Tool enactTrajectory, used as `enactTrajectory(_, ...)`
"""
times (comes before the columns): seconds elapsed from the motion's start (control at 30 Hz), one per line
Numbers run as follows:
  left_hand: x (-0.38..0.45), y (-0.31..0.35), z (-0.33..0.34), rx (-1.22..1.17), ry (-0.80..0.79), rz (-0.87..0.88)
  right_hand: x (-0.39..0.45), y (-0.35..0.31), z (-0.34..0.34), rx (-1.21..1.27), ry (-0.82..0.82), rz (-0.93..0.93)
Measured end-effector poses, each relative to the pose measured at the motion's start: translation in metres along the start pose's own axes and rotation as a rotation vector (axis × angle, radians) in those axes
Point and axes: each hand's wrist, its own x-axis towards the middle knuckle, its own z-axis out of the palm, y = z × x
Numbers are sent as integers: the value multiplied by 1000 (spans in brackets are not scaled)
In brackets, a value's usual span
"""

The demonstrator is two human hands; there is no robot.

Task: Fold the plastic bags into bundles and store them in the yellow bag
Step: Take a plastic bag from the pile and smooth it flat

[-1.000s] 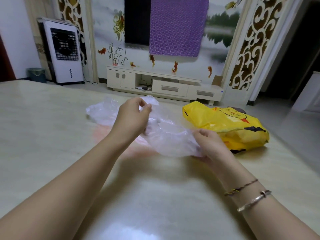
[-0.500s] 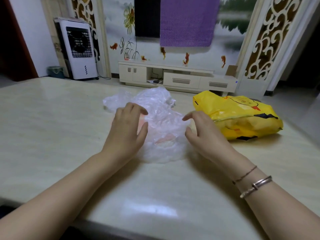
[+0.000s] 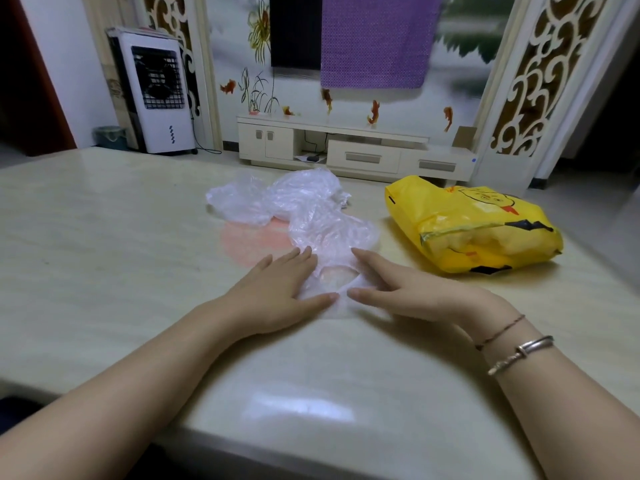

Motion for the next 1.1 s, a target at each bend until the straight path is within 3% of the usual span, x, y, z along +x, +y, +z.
enactTrajectory(0.13,-6,-3,-6,-417,274,71,-12,-1,-18,30,54,-60)
enactTrajectory(0.2,-10,-3,-9,-489,365,124,-15,-2,-23,-46,63,-72)
enactTrajectory(0.37,-11,2,-6,-472,275,146,-8,1,-13,-313,182,-81)
enactTrajectory(0.6,-8,0,-3,-413,272,143,3,8,-10,-101,368,-77)
enactTrajectory(0.73,-4,-6,-5,-515,343,123,-1,7,-13,89,298,-32)
enactTrajectory(0.83,-2,-7,-5,-563,367,50,-5,8,-13,15,205,-46)
enactTrajectory(0.93,1,-9,-6,-616,415,-1,-2,9,-13,-24,260,-95)
enactTrajectory(1.1,2,-9,-4,-597,427,-115,3,3,-12,181,221,-14)
